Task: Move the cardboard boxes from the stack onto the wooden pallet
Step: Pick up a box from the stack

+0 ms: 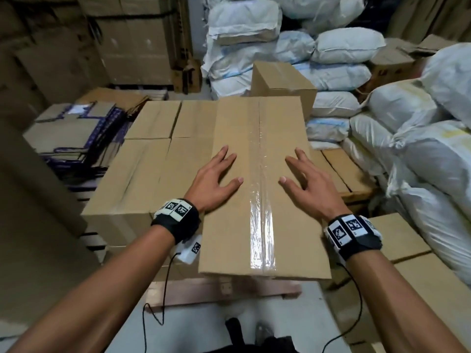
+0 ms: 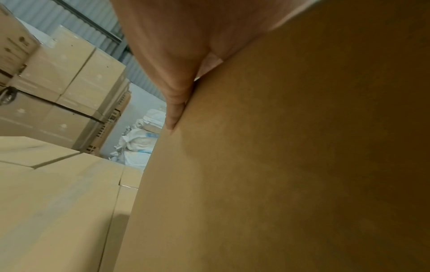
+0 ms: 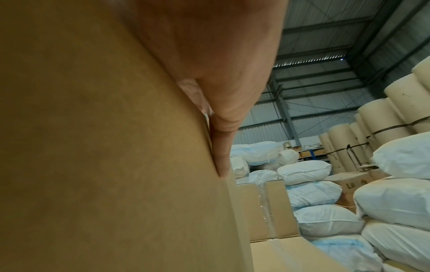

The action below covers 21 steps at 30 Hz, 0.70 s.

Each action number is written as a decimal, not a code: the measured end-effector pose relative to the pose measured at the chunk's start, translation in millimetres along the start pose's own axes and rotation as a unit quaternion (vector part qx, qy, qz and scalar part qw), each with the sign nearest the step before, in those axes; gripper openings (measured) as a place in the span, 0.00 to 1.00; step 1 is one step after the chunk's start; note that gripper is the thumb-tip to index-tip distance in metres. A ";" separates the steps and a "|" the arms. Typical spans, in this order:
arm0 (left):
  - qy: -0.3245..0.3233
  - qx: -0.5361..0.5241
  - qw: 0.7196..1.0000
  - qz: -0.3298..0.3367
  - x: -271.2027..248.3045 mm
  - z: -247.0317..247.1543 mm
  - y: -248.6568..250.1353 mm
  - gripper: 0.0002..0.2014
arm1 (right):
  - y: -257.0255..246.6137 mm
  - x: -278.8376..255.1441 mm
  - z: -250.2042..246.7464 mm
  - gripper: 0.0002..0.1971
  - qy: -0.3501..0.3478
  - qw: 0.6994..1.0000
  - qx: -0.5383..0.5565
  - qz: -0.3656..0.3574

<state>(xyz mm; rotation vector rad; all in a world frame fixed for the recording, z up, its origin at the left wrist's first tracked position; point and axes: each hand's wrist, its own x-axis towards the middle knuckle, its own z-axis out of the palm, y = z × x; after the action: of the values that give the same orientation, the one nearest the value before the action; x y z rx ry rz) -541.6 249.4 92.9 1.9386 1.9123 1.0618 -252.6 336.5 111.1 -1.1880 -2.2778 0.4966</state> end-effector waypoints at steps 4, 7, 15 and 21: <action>0.017 0.016 1.000 -0.010 22.6 -22.7 -27.6 0.36 | -13.8 43.8 15.2 0.34 -0.011 1.000 0.005 -0.022; 0.021 0.017 0.999 -0.019 46.4 -34.0 -48.5 0.36 | -19.6 79.3 25.5 0.34 -0.016 0.999 -0.001 -0.041; 0.026 0.031 0.998 -0.052 134.3 -54.2 -108.4 0.35 | -17.5 198.9 59.1 0.32 -0.041 0.997 0.048 -0.040; 0.023 0.030 0.998 -0.057 204.5 -63.9 -154.3 0.35 | -11.1 277.7 78.7 0.33 -0.057 0.996 0.049 -0.056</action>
<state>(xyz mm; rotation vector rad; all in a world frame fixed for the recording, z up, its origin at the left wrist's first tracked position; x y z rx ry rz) -723.1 440.2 112.3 1.8262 2.0753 1.0368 -440.3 555.2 130.8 -1.0021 -2.3708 0.6408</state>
